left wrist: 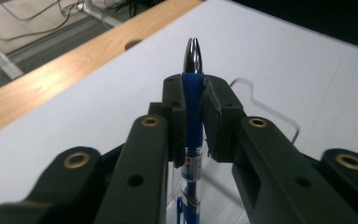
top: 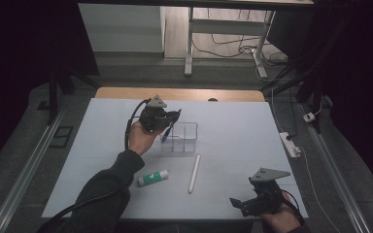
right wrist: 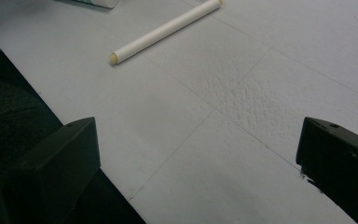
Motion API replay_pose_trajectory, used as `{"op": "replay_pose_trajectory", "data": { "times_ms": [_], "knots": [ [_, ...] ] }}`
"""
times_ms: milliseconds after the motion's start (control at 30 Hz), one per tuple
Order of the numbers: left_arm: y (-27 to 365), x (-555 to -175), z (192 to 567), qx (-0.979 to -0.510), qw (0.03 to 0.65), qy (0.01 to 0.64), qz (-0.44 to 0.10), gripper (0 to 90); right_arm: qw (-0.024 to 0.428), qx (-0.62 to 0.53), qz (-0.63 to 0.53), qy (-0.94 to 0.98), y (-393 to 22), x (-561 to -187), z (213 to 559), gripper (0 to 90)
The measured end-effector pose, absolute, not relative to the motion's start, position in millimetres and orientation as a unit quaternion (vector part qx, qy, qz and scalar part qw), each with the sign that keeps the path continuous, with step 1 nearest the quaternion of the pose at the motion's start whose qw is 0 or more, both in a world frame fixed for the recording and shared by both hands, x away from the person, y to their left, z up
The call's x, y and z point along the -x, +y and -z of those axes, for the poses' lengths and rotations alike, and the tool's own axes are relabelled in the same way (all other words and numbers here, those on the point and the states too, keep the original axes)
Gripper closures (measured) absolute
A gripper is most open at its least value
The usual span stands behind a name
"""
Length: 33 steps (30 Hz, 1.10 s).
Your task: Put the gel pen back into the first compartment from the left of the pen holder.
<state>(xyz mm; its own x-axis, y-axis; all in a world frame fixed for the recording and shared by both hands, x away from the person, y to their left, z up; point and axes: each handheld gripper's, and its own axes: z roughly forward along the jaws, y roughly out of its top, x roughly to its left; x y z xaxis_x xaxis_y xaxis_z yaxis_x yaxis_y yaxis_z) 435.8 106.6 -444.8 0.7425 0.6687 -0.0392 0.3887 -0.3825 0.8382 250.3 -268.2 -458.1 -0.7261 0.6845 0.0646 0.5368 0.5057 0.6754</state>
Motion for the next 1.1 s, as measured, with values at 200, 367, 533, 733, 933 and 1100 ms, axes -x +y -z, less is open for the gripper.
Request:
{"op": "replay_pose_trajectory", "data": {
  "times_ms": [200, 367, 533, 733, 933, 1100],
  "knots": [
    [115.9, -434.5, 440.1, -0.814, 0.454, 0.327, -0.156, 63.0, 0.105, -0.356, -0.348, 0.861, -268.0, -250.6, 458.2, 0.0],
    [121.9, -431.5, 432.4, -0.816, 0.451, 0.328, -0.153, 47.4, 0.105, -0.356, -0.348, 0.861, -267.9, -250.6, 458.3, 0.0],
    [129.0, -427.2, 425.4, -0.82, 0.442, 0.341, -0.126, 31.9, 0.105, -0.357, -0.347, 0.861, -267.8, -250.8, 458.4, 0.0],
    [140.1, -416.7, 418.6, -0.818, 0.441, 0.354, -0.11, 16.0, 0.105, -0.357, -0.346, 0.861, -267.6, -250.8, 458.5, 0.0],
    [156.3, -399.9, 414.2, -0.814, 0.445, 0.361, -0.093, 6.9, 0.105, -0.358, -0.345, 0.861, -267.4, -250.9, 458.6, 0.0],
    [171.2, -383.8, 411.4, -0.805, 0.462, 0.364, -0.078, 2.8, 0.106, -0.357, -0.344, 0.862, -267.1, -251.0, 458.7, 0.0]
  ]
}}
